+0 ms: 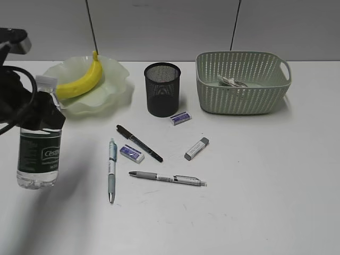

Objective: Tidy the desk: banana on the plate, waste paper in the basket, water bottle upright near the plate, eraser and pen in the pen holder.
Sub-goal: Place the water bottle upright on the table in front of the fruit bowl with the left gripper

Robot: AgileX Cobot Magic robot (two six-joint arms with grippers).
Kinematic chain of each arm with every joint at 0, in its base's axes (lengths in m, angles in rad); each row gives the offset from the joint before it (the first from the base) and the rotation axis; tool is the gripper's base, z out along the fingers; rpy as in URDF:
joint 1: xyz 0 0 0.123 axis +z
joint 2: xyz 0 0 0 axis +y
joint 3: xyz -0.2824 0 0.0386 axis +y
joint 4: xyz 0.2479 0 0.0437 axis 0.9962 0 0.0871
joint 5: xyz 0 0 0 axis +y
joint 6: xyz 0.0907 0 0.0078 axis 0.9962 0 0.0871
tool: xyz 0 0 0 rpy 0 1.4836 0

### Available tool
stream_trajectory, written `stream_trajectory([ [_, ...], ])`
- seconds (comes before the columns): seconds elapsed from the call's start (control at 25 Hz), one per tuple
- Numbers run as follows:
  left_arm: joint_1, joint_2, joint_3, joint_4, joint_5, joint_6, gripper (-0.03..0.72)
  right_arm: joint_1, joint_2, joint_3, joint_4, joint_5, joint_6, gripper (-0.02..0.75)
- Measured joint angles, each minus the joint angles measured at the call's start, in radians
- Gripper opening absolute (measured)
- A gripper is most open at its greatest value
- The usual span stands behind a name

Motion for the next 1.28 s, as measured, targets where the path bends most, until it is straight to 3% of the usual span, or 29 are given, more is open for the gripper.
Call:
stream_trajectory([
  [0.2,0.000,-0.122,0.240,-0.060,-0.401,0.000,0.502,0.000,0.000,0.000,0.000,0.000,0.000,0.573],
  [0.36,0.000,-0.139,0.327,-0.078,-0.640,0.000,0.502,0.000,0.000,0.000,0.000,0.000,0.000,0.573],
  [0.72,0.000,-0.066,0.339,-0.061,-0.830,-0.080,0.502,0.000,0.000,0.000,0.000,0.000,0.000,0.573],
  [1.0,-0.057,0.084,0.340,0.088,-0.998,-0.134,0.502,0.000,0.000,0.000,0.000,0.000,0.000,0.573],
  [1.28,-0.063,0.187,0.340,0.102,-1.103,-0.138,0.502,0.000,0.000,0.000,0.000,0.000,0.000,0.573],
])
